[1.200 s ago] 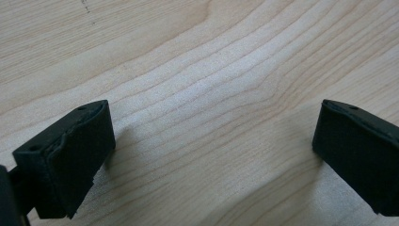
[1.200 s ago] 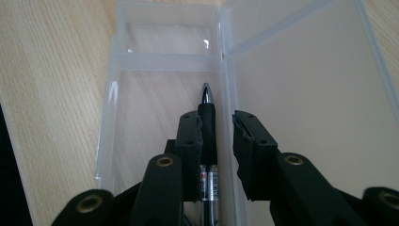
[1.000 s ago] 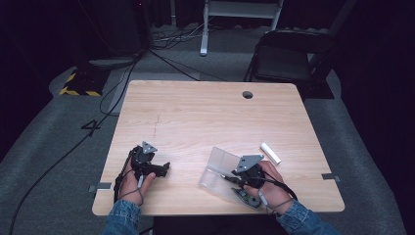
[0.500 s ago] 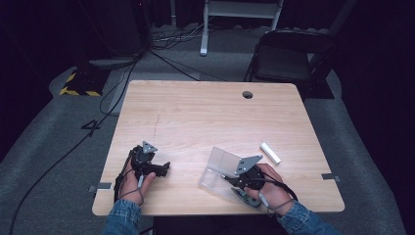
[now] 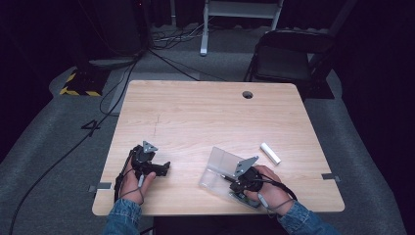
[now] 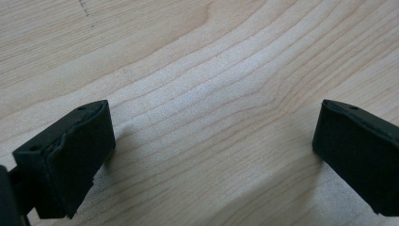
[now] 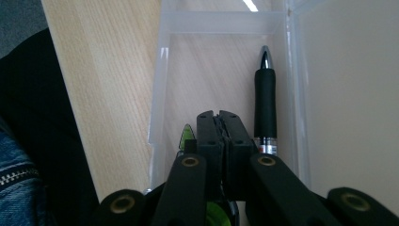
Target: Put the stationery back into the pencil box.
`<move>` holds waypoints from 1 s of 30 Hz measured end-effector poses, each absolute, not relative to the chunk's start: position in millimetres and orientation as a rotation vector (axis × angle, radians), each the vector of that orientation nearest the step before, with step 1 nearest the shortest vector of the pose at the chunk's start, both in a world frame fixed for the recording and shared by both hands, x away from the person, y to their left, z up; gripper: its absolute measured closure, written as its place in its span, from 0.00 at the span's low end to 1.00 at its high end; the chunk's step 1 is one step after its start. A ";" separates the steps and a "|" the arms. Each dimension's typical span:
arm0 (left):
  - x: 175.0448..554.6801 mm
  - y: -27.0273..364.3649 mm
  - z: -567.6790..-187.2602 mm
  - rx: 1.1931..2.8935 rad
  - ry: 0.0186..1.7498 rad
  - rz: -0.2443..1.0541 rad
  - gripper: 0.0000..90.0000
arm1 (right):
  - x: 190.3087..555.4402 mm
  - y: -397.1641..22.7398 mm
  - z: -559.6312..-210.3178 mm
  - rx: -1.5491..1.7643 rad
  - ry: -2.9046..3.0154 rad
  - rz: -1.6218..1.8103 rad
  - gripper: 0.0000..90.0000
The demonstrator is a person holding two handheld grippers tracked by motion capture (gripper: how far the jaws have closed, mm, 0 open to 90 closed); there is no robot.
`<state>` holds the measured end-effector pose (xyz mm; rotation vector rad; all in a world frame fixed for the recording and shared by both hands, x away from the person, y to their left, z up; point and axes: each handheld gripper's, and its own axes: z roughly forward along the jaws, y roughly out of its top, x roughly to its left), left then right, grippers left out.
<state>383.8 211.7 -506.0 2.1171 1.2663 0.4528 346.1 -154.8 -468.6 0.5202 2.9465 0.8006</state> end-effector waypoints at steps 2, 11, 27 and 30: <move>383.8 211.7 -506.0 2.117 1.267 0.453 0.00 | 345.5 -154.5 -468.2 0.517 2.952 0.801 0.97; 383.8 211.7 -506.0 2.117 1.266 0.453 0.00 | 346.6 -159.2 -458.2 0.560 2.891 0.878 0.86; 383.4 211.7 -506.1 2.114 1.269 0.454 0.00 | 365.3 -202.4 -414.4 0.735 2.601 1.085 0.74; 382.2 212.6 -506.1 2.113 1.271 0.457 0.00 | 371.7 -214.0 -410.5 0.785 2.552 1.088 0.70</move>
